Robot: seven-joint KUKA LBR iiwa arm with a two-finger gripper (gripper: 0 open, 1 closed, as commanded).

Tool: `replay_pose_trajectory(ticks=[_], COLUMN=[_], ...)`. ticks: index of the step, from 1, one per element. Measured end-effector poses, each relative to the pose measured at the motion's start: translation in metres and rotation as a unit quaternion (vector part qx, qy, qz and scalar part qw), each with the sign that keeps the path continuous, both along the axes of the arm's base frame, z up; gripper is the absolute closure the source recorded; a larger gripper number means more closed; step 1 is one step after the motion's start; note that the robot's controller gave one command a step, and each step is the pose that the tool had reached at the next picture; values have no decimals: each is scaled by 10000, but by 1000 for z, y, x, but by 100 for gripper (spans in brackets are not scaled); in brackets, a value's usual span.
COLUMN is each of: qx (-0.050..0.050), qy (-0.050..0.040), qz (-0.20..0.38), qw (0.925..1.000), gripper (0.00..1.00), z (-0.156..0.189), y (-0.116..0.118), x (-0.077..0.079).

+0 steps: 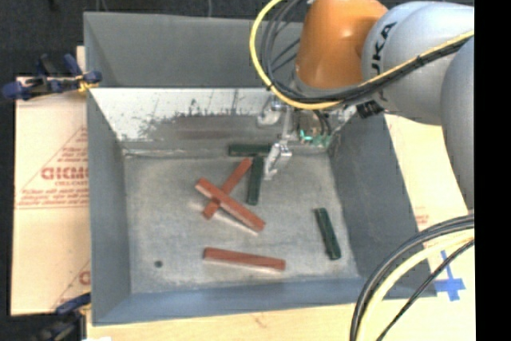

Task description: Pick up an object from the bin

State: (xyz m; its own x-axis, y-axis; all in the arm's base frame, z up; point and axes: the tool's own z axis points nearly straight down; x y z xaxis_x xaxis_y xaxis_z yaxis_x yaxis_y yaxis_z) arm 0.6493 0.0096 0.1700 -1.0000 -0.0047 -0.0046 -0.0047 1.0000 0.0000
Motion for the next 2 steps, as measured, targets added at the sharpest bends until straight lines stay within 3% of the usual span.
replay_pose_trajectory(ticks=[1,2], qx=[36,33], qy=[-89,-247], qz=[-1031,-1037], qw=[9946,9943], gripper=[100,0], z=[-73,-72], y=[-4,-7], x=[-9,-3])
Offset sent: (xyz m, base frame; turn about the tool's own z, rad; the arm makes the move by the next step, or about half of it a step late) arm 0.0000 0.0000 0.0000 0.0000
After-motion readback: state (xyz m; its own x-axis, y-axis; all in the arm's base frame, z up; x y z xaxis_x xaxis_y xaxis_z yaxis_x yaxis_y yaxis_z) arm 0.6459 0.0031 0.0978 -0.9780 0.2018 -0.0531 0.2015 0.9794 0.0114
